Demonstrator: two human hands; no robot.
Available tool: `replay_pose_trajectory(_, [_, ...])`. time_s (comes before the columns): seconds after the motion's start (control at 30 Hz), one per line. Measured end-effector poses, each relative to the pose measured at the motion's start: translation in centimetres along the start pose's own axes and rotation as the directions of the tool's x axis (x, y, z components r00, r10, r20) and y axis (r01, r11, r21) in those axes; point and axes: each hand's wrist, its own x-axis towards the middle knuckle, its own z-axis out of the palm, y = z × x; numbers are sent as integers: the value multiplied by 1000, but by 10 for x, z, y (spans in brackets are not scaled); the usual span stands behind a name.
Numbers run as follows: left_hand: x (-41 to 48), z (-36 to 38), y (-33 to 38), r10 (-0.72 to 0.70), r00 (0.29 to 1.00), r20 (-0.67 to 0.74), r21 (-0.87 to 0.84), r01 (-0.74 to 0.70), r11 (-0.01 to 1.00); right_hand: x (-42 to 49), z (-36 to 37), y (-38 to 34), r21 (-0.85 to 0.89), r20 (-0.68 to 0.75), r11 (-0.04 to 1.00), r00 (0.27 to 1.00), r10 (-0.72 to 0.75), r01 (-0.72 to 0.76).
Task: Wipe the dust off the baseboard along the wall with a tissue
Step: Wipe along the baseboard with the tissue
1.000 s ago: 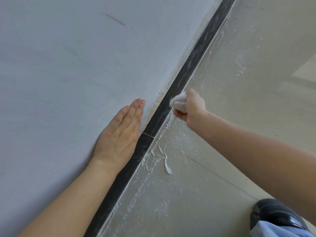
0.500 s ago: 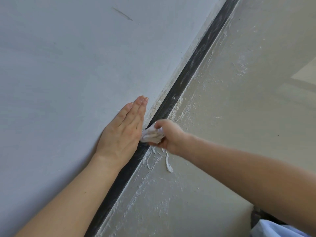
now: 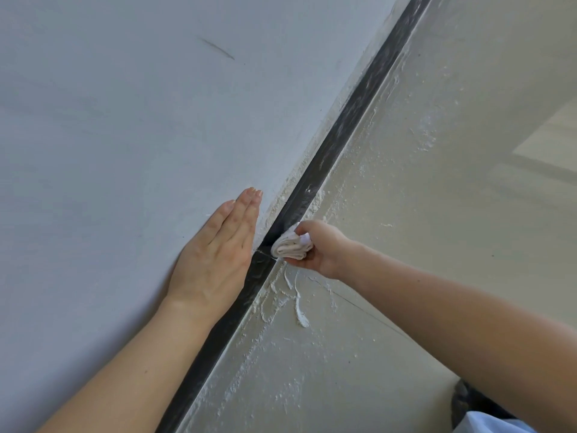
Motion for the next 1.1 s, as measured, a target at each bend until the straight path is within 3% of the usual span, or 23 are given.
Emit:
replay_pose_trajectory(0.27, [17, -4, 2, -85, 995, -54, -129, 77, 989, 13, -5, -76, -25, -249, 965, 934, -257, 260])
replay_pose_trajectory(0.4, [34, -1, 13, -103, 988, -112, -190, 80, 979, 8, -18, -87, 86, -324, 908, 873, -364, 410])
replay_pose_trajectory(0.47, [45, 3, 19, -103, 983, -150, -185, 75, 980, 8, -22, -86, 7, -336, 914, 862, -379, 405])
replay_pose_trajectory(0.63, [75, 9, 25, -134, 976, -173, -149, 108, 983, -1, 1, -76, -248, -262, 948, 929, -262, 198])
replay_pose_trajectory(0.77, [76, 9, 26, -129, 983, -128, -158, 108, 982, 0, 3, -62, -293, -230, 950, 956, -181, 110])
replay_pose_trajectory(0.87, [74, 11, 28, -73, 993, -95, -111, 63, 992, 3, -4, -63, -250, -182, 961, 969, -170, 121])
replay_pose_trajectory(1.1, [88, 15, 30, -121, 986, -112, -105, 110, 988, 16, -6, -101, -280, -151, 931, 947, -285, 235])
